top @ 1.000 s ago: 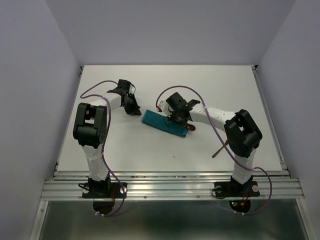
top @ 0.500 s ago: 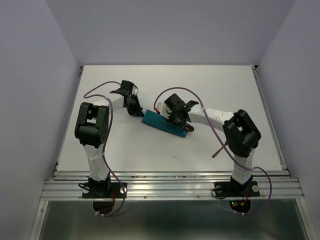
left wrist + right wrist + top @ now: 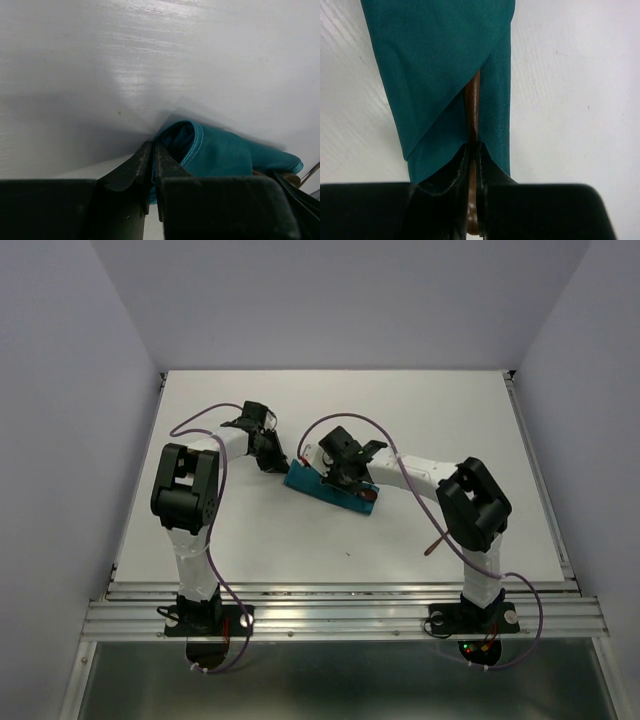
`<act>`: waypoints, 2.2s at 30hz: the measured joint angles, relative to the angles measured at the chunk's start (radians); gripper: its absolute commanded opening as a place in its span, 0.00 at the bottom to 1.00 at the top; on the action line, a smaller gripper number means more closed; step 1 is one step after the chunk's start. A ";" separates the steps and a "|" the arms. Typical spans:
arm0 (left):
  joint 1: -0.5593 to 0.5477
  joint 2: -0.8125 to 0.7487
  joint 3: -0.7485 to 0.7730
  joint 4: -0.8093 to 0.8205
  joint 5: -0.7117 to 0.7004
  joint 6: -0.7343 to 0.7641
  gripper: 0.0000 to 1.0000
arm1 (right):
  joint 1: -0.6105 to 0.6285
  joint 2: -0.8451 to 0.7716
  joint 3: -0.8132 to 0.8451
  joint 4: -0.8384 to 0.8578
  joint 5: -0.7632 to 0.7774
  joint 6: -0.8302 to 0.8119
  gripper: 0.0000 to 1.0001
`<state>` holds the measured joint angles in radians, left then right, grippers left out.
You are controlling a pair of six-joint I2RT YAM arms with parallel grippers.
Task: Fold the napkin into a case and place the utensils inside
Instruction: Pick up the spoon from the folded napkin.
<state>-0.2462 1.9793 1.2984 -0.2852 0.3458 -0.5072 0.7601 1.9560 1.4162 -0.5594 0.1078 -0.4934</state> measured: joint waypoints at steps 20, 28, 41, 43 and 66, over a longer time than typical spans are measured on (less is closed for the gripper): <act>-0.017 0.023 0.022 0.014 0.031 -0.007 0.18 | 0.005 0.095 0.112 0.021 -0.014 -0.031 0.01; -0.017 0.034 0.032 0.017 0.045 -0.007 0.18 | 0.008 0.135 0.143 0.021 -0.019 -0.036 0.02; -0.020 0.051 0.061 0.010 0.047 -0.001 0.18 | 0.008 0.135 0.165 0.021 -0.002 -0.026 0.27; -0.021 0.051 0.061 0.010 0.047 0.000 0.18 | 0.008 0.135 0.165 0.021 0.003 -0.024 0.28; -0.021 0.052 0.061 0.011 0.047 0.002 0.17 | 0.007 0.079 0.103 0.024 0.031 0.045 0.32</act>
<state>-0.2672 2.0312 1.3590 -0.2745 0.3927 -0.5049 0.7673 2.0350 1.5196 -0.5358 0.1383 -0.4484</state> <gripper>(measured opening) 0.178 0.318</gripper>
